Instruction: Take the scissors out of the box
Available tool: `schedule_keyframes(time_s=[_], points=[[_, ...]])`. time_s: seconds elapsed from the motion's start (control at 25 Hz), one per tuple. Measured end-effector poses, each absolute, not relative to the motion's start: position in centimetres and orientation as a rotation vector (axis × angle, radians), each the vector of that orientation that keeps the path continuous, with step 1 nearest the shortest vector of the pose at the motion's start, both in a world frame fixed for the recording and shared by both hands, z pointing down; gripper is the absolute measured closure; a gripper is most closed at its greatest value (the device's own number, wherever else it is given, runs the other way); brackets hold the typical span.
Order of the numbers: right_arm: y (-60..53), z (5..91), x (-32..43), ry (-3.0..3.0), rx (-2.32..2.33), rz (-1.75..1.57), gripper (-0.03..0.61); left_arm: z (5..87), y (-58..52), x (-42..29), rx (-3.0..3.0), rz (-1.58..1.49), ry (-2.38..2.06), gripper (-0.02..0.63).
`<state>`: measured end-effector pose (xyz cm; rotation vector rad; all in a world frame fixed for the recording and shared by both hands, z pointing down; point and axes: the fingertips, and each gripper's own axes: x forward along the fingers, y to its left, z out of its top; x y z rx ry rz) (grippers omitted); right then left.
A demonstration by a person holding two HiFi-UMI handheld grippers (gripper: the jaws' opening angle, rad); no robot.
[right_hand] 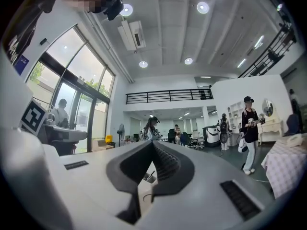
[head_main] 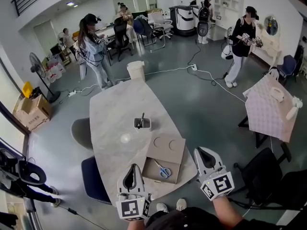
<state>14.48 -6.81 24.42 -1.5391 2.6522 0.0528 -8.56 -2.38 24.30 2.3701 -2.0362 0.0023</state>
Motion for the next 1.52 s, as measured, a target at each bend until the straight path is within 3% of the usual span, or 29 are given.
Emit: schedule_keyframes(time_s=[0.56,0.96,1.12,1.52], points=[[-9.2,29.6,10.5,2.799,-1.57,-0.015,0.581,29.2,-4.7,-10.1,2.344,0.077,-1.914,0.597],[-10.2,39.1,6.7,3.041,-1.497,-0.185,0.578,36.8,-6.1,-10.2,2.271,0.156,-1.813,0.597],[-9.6,43.8,5.7,3.137,-1.469,-0.32,0.511,40.1,-6.3,-9.9,2.234,0.18,-1.776,0.597],[-7.7,52.9,4.3,3.337,-1.432,-0.574,0.518,47.9,-5.4,-8.8,2.149,0.237,-1.68,0.597]])
